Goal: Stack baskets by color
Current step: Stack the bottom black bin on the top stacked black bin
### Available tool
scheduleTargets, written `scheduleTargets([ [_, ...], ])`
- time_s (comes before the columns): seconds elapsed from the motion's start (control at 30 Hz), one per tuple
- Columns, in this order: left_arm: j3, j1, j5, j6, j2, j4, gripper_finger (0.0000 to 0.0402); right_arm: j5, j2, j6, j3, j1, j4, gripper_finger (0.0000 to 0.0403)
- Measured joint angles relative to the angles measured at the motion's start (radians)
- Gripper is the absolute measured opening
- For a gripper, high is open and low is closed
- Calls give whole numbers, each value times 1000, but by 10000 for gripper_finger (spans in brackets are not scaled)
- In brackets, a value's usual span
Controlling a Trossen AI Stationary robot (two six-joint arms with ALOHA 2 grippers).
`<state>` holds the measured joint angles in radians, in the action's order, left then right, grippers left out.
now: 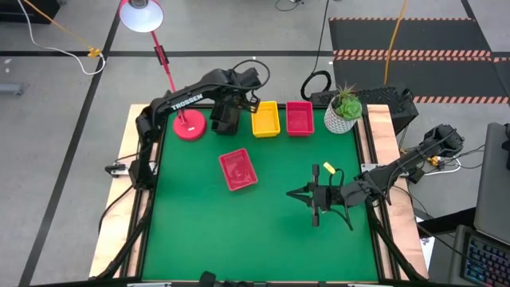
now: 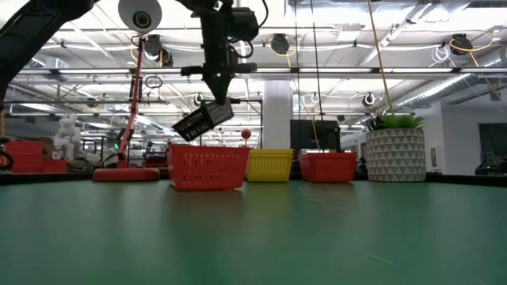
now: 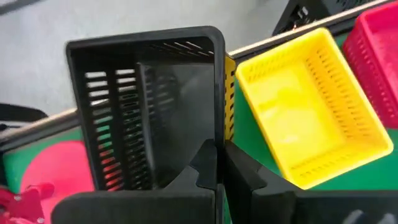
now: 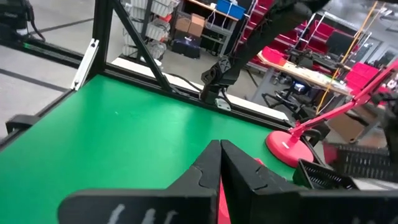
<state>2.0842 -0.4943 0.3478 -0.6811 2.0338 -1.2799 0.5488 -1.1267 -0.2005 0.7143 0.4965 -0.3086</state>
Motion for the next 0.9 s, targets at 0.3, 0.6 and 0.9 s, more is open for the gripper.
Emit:
scheduleTargets([
  [0.3, 0, -14, -10, -6, 63, -2, 12, -1, 0, -72, 0, 0, -21, 4],
  [0.6, 0, -17, -7, -29, 71, -5, 12, -2, 0, -74, 0, 0, -21, 4],
  [0.9, 0, -29, -5, -39, 98, -8, 11, -3, 0, -74, 0, 0, -20, 4],
])
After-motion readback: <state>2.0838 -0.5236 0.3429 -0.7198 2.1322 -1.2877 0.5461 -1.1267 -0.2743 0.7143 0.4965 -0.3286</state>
